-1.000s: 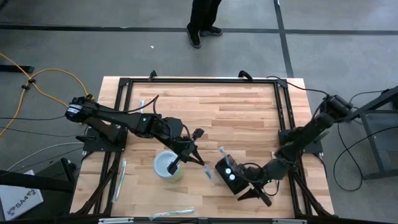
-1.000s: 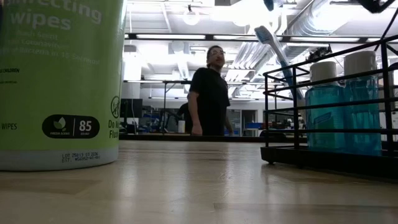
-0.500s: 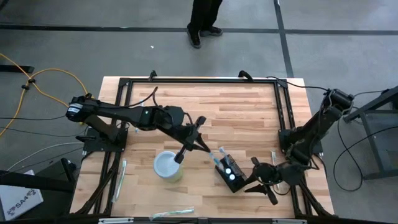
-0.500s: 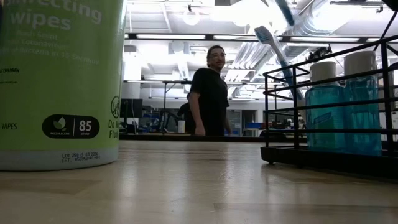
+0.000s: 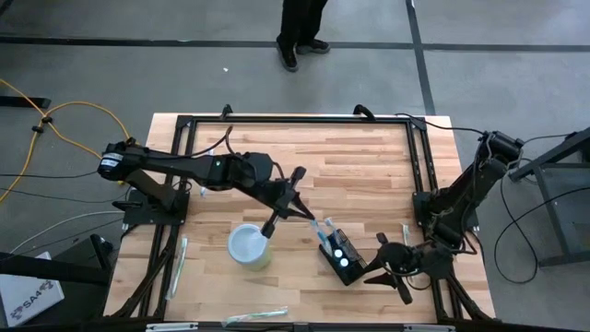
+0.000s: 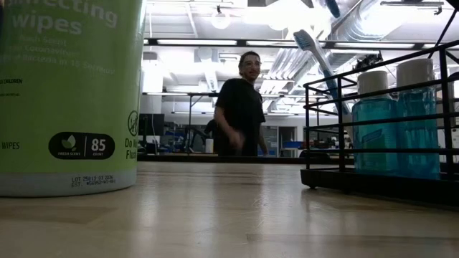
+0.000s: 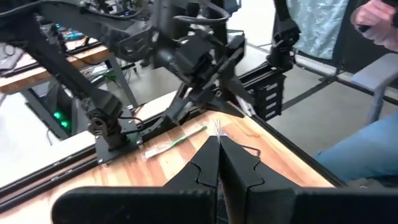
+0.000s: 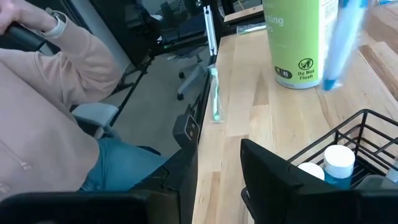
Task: Pick & Place toothbrushing station
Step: Put the right blue toothbrush into the black mesh organizer
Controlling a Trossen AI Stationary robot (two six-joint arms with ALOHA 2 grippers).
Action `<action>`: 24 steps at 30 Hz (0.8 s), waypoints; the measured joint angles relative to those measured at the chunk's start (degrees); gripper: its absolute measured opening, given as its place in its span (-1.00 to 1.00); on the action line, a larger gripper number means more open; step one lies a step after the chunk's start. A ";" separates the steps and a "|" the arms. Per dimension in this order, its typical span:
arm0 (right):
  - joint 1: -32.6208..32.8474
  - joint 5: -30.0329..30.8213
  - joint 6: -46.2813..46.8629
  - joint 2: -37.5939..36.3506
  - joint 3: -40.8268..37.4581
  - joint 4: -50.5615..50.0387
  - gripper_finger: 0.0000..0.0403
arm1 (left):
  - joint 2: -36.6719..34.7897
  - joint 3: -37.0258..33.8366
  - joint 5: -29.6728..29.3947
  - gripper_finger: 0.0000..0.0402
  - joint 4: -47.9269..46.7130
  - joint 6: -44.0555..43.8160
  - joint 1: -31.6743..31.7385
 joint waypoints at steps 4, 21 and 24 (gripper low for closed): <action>0.00 0.00 0.19 0.00 0.00 0.00 -0.44 | 0.02 0.00 0.61 -1.00 0.79 -0.67 2.08; 0.00 1.03 0.10 0.02 0.00 0.00 -0.44 | 0.04 0.00 3.69 -1.00 0.25 -4.04 5.29; 0.00 1.03 -0.03 0.02 0.00 0.00 -0.44 | 0.04 0.00 3.75 -1.00 0.05 -4.39 5.11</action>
